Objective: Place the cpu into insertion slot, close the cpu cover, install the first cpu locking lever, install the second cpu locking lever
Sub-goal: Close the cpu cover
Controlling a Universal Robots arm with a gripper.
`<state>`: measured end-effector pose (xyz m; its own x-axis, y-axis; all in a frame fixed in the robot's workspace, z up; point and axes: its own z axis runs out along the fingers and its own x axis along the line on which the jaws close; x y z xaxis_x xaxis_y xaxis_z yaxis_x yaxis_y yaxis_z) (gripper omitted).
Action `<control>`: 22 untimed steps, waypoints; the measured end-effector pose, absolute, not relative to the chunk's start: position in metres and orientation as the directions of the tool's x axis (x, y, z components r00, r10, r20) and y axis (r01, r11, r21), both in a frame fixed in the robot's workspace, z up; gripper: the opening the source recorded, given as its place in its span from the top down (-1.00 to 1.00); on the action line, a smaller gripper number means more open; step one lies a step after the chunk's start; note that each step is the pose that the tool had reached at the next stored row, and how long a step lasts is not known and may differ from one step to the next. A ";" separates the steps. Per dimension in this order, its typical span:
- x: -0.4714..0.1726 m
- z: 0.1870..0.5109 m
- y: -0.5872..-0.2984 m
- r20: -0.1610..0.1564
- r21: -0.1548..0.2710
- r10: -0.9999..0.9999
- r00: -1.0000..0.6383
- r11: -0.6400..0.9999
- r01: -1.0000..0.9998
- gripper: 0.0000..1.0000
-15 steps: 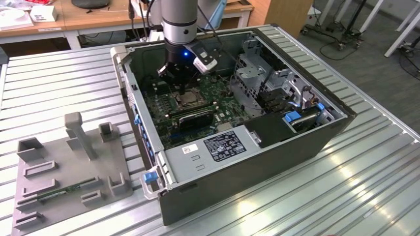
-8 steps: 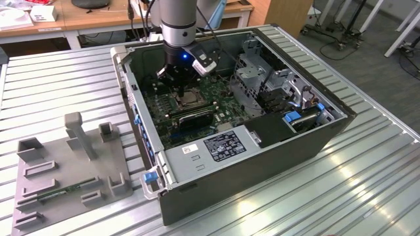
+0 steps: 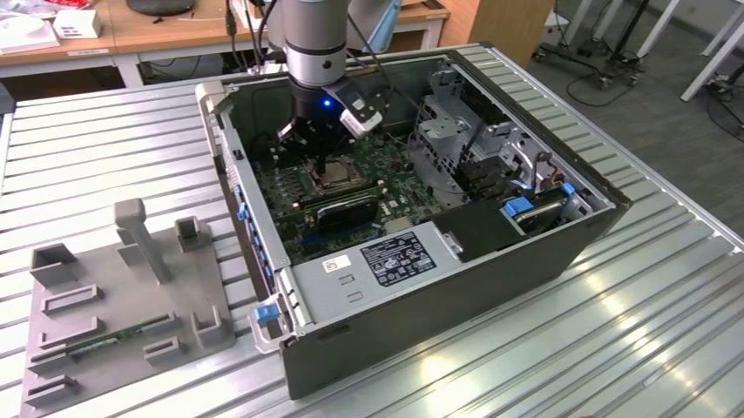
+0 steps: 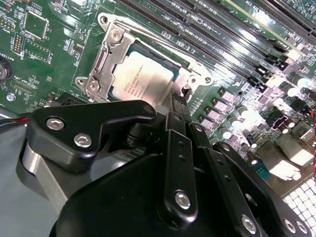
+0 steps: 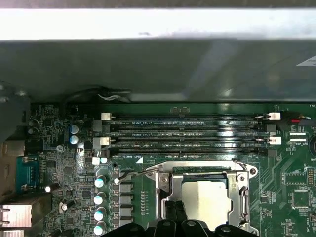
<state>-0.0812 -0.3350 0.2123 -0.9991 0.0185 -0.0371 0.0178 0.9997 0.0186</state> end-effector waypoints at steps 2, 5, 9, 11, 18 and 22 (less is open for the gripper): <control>-0.081 0.212 -0.335 -0.037 0.019 0.018 -0.999 1.000 0.018 0.79; -0.081 0.212 -0.335 -0.038 0.018 0.019 -0.999 1.000 0.018 0.79; -0.081 0.209 -0.335 -0.037 0.011 0.018 -0.999 1.000 0.018 0.79; -0.081 0.207 -0.335 -0.037 0.008 0.018 -0.999 1.000 0.018 0.79; -0.081 0.206 -0.335 -0.037 0.005 0.018 -0.999 1.000 0.018 0.79; -0.082 0.204 -0.335 -0.037 0.005 0.018 -0.999 1.000 0.018 0.79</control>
